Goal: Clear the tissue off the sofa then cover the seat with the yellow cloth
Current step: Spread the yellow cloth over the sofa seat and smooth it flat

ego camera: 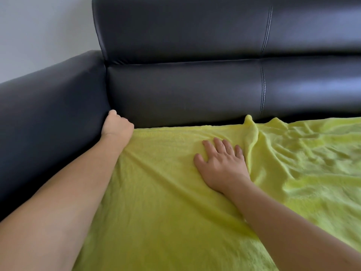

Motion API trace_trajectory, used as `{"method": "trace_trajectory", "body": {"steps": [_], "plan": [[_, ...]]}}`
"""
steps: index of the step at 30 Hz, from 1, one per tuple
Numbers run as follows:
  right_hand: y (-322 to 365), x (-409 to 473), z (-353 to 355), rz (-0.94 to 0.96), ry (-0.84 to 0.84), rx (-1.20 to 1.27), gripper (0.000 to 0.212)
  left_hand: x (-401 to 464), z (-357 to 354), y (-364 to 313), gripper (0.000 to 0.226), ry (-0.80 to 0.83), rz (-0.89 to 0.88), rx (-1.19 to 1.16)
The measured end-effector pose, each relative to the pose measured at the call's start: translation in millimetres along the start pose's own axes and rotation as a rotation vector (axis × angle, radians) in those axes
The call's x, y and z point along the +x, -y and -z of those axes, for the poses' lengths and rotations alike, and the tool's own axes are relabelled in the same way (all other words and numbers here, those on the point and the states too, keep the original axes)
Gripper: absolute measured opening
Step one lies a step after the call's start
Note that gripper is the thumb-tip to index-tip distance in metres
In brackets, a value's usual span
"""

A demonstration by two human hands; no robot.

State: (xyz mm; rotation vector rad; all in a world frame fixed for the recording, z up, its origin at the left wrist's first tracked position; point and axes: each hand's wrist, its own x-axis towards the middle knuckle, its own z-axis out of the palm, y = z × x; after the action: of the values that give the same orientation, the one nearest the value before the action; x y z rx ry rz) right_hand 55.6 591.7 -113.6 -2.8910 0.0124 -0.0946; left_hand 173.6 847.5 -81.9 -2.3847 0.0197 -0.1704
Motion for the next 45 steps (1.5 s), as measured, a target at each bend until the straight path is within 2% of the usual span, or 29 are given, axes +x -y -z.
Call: {"method": "trace_trajectory", "body": {"steps": [3,6,9,12,16,19,22,24,27,31,34,37,40,42,44,45], "plan": [[0.5,-0.2,-3.3,0.000,-0.015,0.008,0.064,-5.4,19.4,-2.3,0.024,0.037,0.082,-0.223],[1.0,-0.7,-2.6,-0.015,-0.010,0.007,0.065,-33.7,45.7,-8.3,0.021,0.074,0.252,-0.694],[1.6,-2.7,1.0,-0.017,-0.002,0.003,0.064,-79.5,59.3,-15.3,0.046,0.277,0.327,-0.903],[1.3,-4.4,4.9,-0.010,-0.007,-0.002,0.063,-123.1,53.5,-29.2,0.066,0.433,0.283,-0.923],[8.3,-9.2,22.7,-0.012,-0.065,0.109,0.054,-141.9,32.8,-40.9,0.076,0.376,0.226,-0.989],[16.6,-41.4,42.5,0.129,-0.307,0.135,0.048,-142.2,31.0,-30.8,0.073,0.354,0.180,-1.031],[21.1,-101.4,53.0,0.208,-0.476,0.202,0.045,-178.0,43.2,-24.9,0.067,0.193,0.214,-1.055],[23.2,-137.3,46.4,0.194,-0.455,0.211,0.044,-225.6,58.1,-30.5,0.064,0.037,0.258,-1.083],[27.2,-171.5,31.4,0.174,-0.462,0.188,0.043,-292.0,81.4,-43.5,0.061,-0.117,0.178,-1.026],[19.3,-201.0,20.2,0.045,-0.422,0.189,0.046,-328.8,77.0,-55.1,0.070,0.008,0.075,-0.945],[20.8,-216.6,8.7,-0.070,-0.278,0.110,0.059,-329.9,54.8,-49.7,0.076,0.089,0.077,-0.935],[35.2,-224.8,-3.7,-0.121,-0.190,0.046,0.066,-329.1,44.7,-38.8,0.079,0.081,-0.008,-0.936],[47.9,-232.5,-9.9,-0.146,-0.205,0.032,0.072,-329.9,40.9,-30.2,0.079,0.054,-0.078,-0.967],[50.1,-234.7,-11.3,-0.156,-0.211,0.051,0.072,-333.9,37.7,-23.5,0.075,-0.033,-0.003,-1.007],[49.3,-234.3,-11.4,-0.166,-0.200,0.066,0.071,-339.7,34.4,-15.5,0.066,-0.096,0.201,-1.102],[49.4,-233.6,-11.4,-0.170,-0.197,0.065,0.070,-343.2,32.0,-13.5,0.063,-0.070,0.289,-1.165]]}}
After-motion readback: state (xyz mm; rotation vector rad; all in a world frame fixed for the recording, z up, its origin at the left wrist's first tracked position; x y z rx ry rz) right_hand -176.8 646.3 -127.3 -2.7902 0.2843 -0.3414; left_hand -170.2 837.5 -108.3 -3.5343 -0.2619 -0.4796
